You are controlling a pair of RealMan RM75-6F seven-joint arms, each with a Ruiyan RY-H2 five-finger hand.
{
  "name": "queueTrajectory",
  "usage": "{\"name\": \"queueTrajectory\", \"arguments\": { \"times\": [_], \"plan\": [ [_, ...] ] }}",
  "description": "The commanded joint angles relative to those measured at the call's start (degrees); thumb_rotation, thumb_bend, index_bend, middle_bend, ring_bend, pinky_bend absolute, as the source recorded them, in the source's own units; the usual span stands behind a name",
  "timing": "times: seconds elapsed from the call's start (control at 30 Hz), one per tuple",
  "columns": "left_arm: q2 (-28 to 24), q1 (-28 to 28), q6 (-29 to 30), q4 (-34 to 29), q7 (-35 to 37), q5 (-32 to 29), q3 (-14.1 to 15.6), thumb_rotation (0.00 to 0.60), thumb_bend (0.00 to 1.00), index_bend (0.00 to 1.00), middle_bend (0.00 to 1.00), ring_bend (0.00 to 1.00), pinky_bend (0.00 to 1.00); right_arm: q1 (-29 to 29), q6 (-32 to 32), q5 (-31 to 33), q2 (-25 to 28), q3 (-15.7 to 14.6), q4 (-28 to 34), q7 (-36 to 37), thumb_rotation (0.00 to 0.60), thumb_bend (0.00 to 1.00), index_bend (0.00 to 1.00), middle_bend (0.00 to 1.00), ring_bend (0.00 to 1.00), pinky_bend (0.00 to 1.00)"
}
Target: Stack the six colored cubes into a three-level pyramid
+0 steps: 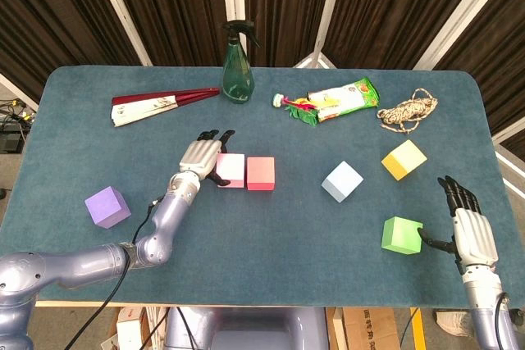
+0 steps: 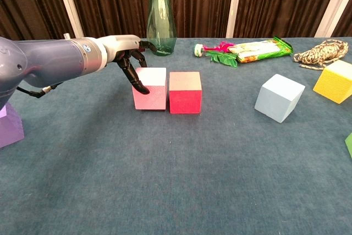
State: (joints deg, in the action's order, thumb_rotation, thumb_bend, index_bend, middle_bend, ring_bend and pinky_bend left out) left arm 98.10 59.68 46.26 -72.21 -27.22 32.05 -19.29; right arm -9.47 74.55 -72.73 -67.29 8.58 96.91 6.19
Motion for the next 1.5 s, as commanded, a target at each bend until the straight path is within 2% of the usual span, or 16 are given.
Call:
{"name": "queueTrajectory", "arguments": {
  "times": [0.03,0.47,1.5],
  "plan": [
    [0.00,0.05,-0.46,0.07,0.68,0.19,0.20,0.600,0.19,0.06,0.42,0.05,0.01,-0.01,0.03,0.05,-0.03,0.03,0.07,-0.10,0.600,0.27,0.00,0.00,0.00,0.00],
    [-0.04,0.57,-0.48,0.35,1.14,-0.23,1.42,0.600,0.19,0.06,0.42,0.05,0.01,0.06,0.14,0.26,-0.02,0.06,0.25,-0.41,0.600,0.27,0.00,0.00,0.00,0.00],
    [1.53,1.46,-0.18,1.68,2.38,-0.23,2.20,0.600,0.19,0.06,0.42,0.05,0.01,-0.04,-0.15,0.85,-0.13,0.24,0.45,-0.67,0.600,0.27,0.00,0.00,0.00,0.00]
  ]
}}
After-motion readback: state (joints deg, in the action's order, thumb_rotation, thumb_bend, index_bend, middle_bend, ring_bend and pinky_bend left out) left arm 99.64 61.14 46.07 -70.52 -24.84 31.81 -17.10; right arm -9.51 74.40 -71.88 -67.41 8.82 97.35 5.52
